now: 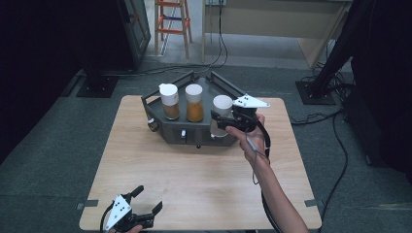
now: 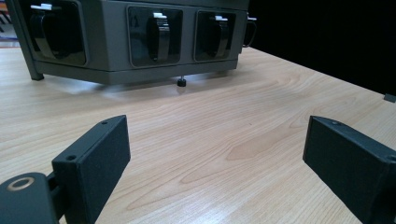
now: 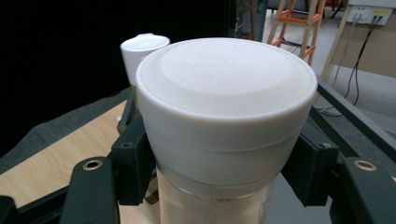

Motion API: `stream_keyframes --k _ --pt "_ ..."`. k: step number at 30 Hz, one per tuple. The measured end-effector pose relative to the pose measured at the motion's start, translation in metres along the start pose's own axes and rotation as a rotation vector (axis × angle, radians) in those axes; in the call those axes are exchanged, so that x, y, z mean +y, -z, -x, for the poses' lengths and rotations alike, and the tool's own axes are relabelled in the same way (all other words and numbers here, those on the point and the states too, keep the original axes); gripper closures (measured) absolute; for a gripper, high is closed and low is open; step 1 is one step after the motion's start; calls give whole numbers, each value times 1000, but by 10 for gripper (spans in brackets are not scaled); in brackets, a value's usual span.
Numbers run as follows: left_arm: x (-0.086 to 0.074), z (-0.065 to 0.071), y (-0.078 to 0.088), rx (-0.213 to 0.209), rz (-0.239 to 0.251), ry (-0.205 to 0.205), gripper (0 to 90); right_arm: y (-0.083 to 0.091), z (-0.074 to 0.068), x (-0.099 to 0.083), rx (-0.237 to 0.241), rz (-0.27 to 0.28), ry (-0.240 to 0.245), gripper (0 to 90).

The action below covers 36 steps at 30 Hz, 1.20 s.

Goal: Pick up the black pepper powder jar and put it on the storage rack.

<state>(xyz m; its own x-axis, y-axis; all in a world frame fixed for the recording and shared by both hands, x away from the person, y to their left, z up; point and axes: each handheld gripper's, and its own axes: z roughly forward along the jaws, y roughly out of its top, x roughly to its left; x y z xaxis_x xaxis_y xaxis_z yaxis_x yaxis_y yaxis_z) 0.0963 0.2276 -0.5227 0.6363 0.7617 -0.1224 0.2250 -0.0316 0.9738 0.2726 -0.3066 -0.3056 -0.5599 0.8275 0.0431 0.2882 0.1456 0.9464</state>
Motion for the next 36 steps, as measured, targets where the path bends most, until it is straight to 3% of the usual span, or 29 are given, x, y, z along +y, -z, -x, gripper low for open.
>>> stream_keyframes --k 18,36 --pt "0 -1 1 -1 4 3 73 -40 3 13 -109 -19 -25 346" --pt "0 -1 0 -6 1 1 73 -75 6 10 -194 -48 -34 346"
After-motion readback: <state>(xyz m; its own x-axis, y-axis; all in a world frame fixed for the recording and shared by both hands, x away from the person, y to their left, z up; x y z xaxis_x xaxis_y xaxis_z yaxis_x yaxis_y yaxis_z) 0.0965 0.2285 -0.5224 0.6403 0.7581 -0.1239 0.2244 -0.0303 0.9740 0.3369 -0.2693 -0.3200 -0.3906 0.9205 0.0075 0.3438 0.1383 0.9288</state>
